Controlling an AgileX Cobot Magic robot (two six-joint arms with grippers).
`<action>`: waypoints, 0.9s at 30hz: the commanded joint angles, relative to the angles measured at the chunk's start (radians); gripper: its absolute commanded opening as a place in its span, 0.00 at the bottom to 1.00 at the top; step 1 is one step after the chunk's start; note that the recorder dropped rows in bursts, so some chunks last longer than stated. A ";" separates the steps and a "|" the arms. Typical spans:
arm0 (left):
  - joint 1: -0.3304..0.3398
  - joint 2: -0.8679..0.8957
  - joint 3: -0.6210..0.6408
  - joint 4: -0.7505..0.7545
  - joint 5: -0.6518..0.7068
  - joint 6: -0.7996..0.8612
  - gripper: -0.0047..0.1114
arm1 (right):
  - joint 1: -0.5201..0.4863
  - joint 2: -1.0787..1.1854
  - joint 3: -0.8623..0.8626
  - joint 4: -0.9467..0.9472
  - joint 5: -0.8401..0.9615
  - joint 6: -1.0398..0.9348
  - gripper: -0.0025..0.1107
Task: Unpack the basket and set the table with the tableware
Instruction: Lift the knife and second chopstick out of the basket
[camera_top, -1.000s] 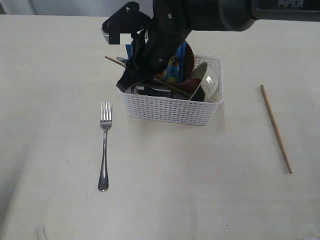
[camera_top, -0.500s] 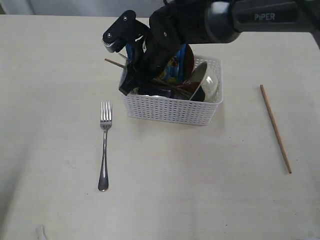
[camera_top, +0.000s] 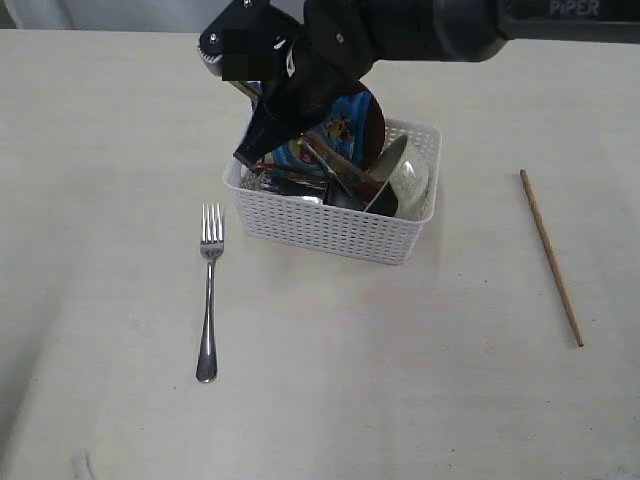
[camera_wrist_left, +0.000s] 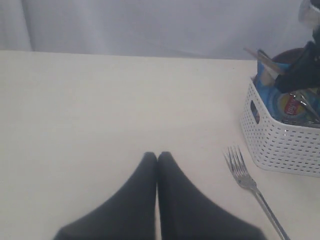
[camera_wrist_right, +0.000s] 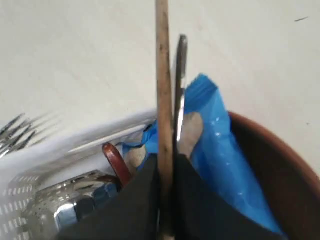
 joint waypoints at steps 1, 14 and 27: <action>0.001 -0.005 0.004 0.000 -0.002 0.002 0.04 | 0.002 -0.070 -0.006 0.012 0.017 0.008 0.02; 0.001 -0.005 0.004 0.000 -0.002 0.002 0.04 | 0.002 -0.197 -0.006 0.014 0.041 0.030 0.02; 0.001 -0.005 0.004 0.000 -0.002 0.002 0.04 | 0.000 -0.286 -0.007 0.011 0.036 0.041 0.02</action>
